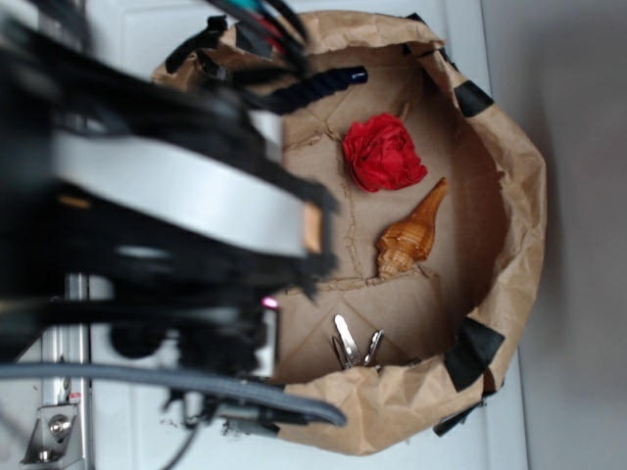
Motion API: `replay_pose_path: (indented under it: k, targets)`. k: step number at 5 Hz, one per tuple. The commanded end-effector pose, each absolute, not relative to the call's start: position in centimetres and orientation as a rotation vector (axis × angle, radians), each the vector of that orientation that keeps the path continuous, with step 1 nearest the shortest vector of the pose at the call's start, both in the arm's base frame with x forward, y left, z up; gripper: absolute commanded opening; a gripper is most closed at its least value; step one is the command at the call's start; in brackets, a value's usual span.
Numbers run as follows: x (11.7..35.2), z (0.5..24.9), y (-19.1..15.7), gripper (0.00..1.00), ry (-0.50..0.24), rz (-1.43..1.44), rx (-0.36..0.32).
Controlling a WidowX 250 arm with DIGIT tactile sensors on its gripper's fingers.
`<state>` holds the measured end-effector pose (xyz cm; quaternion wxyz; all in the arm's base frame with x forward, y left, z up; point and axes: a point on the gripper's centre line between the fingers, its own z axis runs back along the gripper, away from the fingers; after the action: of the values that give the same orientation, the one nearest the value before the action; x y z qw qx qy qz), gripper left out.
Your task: Grab the silver keys.
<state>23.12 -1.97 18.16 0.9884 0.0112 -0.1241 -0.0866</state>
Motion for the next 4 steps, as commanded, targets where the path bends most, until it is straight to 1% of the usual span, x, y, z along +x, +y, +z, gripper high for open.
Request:
replay_pose_path:
  k: [1,2,3,4]
  targets:
    - [26.8,14.5,0.9,1.0,-0.253,-0.268,0.012]
    - [27.2,14.1,1.6,1.0,-0.227,-0.278,-0.056]
    - [26.3,12.5,0.2,1.0,-0.275,-0.471,-0.071]
    - [26.2,11.2,-0.3,1.0,-0.269,-0.586,-0.134]
